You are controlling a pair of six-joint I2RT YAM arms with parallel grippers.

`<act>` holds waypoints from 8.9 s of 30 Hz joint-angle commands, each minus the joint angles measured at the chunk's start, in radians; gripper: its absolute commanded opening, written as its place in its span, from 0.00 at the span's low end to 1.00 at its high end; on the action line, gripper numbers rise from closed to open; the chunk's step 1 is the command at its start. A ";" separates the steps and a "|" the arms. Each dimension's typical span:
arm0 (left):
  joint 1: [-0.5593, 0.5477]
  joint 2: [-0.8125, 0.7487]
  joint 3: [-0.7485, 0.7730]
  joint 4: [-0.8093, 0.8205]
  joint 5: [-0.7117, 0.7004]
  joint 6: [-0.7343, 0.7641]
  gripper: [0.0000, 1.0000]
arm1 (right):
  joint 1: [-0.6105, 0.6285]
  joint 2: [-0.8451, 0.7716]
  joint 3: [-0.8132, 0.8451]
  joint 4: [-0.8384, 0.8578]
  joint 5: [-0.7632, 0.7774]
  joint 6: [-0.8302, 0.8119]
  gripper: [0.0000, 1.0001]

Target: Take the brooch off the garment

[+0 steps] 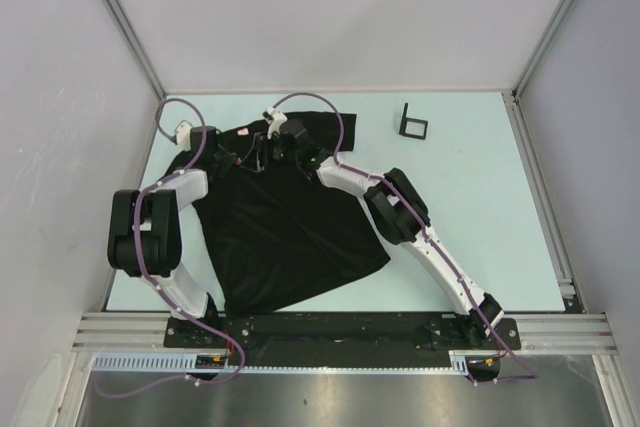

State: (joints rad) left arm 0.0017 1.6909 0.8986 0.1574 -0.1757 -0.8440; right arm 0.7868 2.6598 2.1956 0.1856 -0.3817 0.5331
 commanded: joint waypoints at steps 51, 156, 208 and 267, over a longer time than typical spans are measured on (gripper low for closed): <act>-0.037 -0.071 0.017 -0.136 -0.001 0.088 0.00 | -0.001 0.209 0.266 0.044 -0.095 0.031 0.49; -0.333 0.270 0.470 -0.641 -0.395 0.482 0.44 | -0.158 0.014 0.052 -0.024 -0.221 0.143 0.47; 0.115 -0.185 -0.220 0.094 0.110 -0.107 0.31 | -0.032 0.249 0.225 0.215 -0.163 0.378 0.00; 0.116 0.089 -0.127 0.343 0.361 -0.162 0.18 | -0.034 0.178 0.113 0.176 -0.178 0.208 0.00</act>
State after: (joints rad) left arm 0.1139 1.7664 0.7280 0.4458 0.1696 -1.0191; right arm 0.7456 2.8864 2.3398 0.3950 -0.5304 0.7898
